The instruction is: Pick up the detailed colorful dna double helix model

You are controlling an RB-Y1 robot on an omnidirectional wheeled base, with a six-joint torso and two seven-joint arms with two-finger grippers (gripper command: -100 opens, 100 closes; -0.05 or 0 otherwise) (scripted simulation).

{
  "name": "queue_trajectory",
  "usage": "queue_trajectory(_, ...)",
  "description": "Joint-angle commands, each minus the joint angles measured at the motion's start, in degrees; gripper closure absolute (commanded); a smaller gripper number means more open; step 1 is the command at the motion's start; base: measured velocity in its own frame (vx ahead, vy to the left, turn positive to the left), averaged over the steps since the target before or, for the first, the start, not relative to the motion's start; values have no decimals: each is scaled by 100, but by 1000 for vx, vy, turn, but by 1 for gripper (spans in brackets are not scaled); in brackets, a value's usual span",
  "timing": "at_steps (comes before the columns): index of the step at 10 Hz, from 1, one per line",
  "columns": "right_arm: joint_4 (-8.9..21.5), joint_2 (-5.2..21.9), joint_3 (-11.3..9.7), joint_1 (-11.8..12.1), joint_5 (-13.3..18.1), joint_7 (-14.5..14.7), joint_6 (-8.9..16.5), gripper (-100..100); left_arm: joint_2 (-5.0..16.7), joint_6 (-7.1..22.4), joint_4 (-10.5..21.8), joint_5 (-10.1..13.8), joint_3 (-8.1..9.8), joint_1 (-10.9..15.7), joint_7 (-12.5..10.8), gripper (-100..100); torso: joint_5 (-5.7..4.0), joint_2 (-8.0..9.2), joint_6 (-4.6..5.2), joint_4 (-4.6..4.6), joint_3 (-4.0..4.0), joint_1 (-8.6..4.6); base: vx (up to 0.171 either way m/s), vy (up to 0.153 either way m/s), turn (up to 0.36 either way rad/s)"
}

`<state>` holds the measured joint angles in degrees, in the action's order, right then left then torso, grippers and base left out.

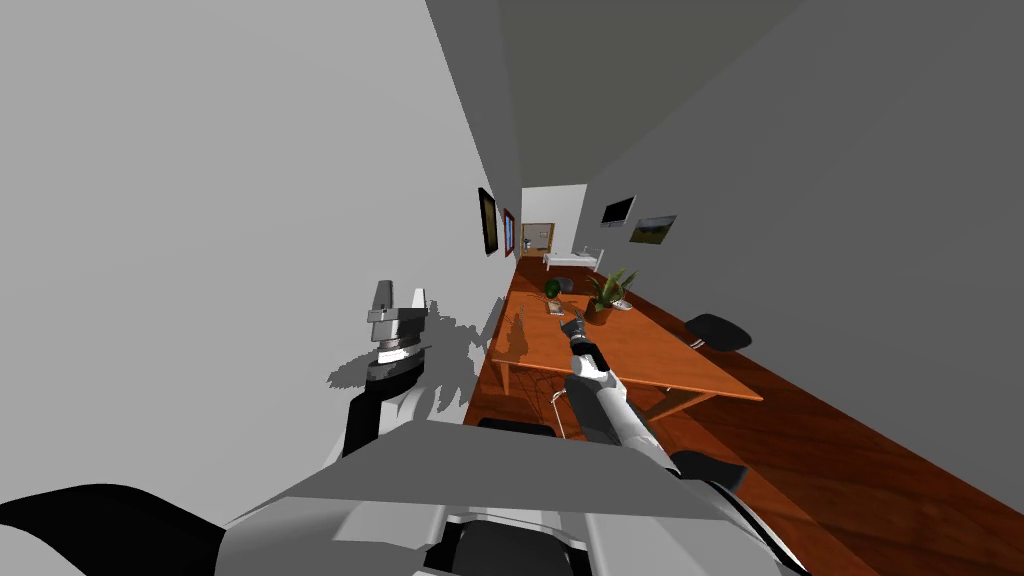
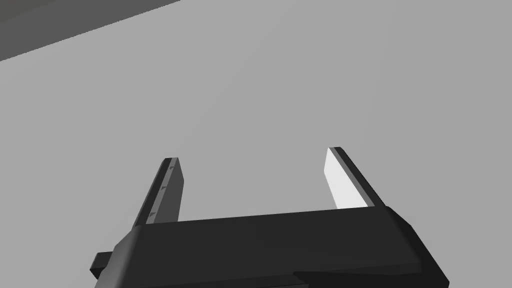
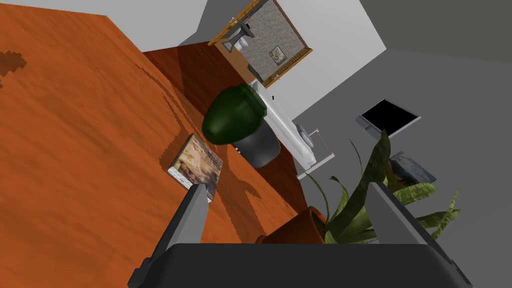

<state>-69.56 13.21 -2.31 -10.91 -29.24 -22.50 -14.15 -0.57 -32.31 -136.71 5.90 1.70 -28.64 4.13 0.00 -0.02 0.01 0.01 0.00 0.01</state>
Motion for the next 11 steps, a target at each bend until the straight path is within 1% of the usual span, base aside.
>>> queue_trajectory(1, 226, 8, -1, -81, -85, -96, 46, -100, 0, 0, 0, 0, 0, 0, 0, 0, 0, 0, 0, 0, 0, 0, -3, 1, 52)
queue_trajectory(2, 432, -13, 0, -271, -246, -242, 105, -100, 0, 0, 0, 0, 0, 0, 0, 0, 0, 0, 3, -1, 0, 0, -1, 6, 80)
queue_trajectory(3, 558, -13, 0, -271, -246, -242, 105, -100, 0, 0, 0, 0, 0, 0, 0, 0, 0, -1, 1, -1, -1, 1, 1, 5, 38)
queue_trajectory(4, 764, -40, 3, -455, -406, -383, 164, -100, 0, 0, 0, 0, 0, 0, 0, 0, 0, -2, 4, -1, -1, 0, 3, 10, 66)
queue_trajectory(5, 881, -40, 3, -455, -406, -383, 164, -100, 0, 0, 0, 0, 0, 0, 0, 0, 0, -3, 1, -1, -2, 3, 3, 7, 56)
queue_trajectory(6, 1092, -73, 8, -635, -564, -518, 221, -100, 0, 0, 0, 0, 0, 0, 0, 0, 0, -3, 3, -1, -2, 2, 6, 10, 95)
queue_trajectory(7, 1196, -73, 8, -635, -564, -518, 221, -100, 0, 0, 0, 0, 0, 0, 0, 0, 1, -5, 1, -1, -3, 4, 9, 8, 50)
queue_trajectory(8, 1338, -114, 15, -808, -720, -649, 277, -100, 0, 0, 0, 0, 0, -1, 0, 0, 1, -4, 4, -2, -2, 2, 10, 14, 71)
queue_trajectory(9, 1499, -114, 15, -808, -720, -649, 277, -100, 0, 0, 0, 0, 0, 0, 0, 0, 1, -6, 1, -1, -3, 5, 10, 12, 49)
queue_trajectory(10, 1713, -162, 23, -974, -873, -773, 330, -100, 0, 0, 0, 0, 0, -1, 0, 0, 1, -5, 4, -2, -3, 3, 12, 14, 83)
queue_trajectory(11, 1790, -162, 23, -974, -873, -773, 330, -100, 0, 0, 0, 0, 0, 0, 0, 0, 1, -7, 1, -2, -4, 6, 13, 10, 36)
